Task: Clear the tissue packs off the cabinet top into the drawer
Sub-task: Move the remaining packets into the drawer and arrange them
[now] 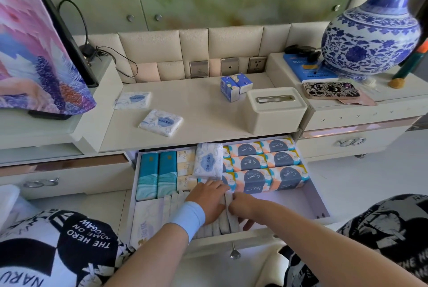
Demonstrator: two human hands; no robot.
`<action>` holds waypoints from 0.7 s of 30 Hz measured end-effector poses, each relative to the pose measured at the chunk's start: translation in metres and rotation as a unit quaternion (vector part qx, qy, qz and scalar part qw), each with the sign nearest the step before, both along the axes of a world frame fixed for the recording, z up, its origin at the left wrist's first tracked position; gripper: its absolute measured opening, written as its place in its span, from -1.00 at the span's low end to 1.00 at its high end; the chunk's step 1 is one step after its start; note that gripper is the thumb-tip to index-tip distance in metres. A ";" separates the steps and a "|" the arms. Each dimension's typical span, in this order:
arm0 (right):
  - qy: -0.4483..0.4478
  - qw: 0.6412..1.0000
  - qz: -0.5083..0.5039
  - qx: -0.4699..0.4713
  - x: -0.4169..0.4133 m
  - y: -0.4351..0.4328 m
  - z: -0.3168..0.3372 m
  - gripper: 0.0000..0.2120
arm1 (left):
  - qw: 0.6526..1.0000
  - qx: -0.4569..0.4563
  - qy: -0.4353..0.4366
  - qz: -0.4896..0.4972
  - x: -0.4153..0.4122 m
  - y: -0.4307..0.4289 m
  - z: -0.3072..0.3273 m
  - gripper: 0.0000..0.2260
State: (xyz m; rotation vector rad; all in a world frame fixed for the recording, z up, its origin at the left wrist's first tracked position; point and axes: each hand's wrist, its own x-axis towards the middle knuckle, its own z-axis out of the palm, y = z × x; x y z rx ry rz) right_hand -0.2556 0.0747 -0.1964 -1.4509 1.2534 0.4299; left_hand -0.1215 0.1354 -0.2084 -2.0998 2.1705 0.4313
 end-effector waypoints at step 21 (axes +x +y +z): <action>0.120 0.925 0.141 -0.331 0.023 -0.019 0.020 -0.73 | 0.971 -0.110 0.114 0.177 0.035 -0.023 0.020 -0.80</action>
